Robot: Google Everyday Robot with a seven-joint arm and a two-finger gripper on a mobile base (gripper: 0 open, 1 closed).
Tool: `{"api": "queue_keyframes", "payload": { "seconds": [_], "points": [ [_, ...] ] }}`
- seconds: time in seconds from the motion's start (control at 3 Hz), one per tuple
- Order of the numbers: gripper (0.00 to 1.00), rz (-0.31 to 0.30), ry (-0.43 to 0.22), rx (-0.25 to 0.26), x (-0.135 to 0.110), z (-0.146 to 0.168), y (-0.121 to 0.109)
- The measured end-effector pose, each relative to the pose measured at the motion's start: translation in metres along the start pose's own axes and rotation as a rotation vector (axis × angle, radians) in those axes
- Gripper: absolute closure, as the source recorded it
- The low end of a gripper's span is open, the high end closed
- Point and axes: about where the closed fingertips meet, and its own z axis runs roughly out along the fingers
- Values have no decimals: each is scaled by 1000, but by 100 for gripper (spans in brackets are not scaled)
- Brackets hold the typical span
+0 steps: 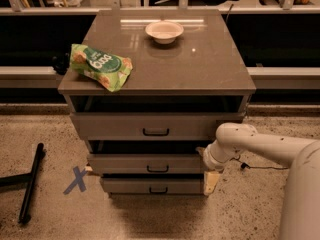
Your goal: Open middle drawer
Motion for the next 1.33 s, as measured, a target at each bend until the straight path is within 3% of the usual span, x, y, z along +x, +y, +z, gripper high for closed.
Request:
{"api": "queue_keyframes", "payload": {
  "seconds": [0.33,0.67,1.0,1.33],
  "points": [
    [0,3,-21,9,-9,4,-9],
    [14,7,-32,-2,-17,14,-12],
    [38,12,-31,-46,-23,28,-2],
    [62,28,-28,-42,-23,20,13]
  ]
}}
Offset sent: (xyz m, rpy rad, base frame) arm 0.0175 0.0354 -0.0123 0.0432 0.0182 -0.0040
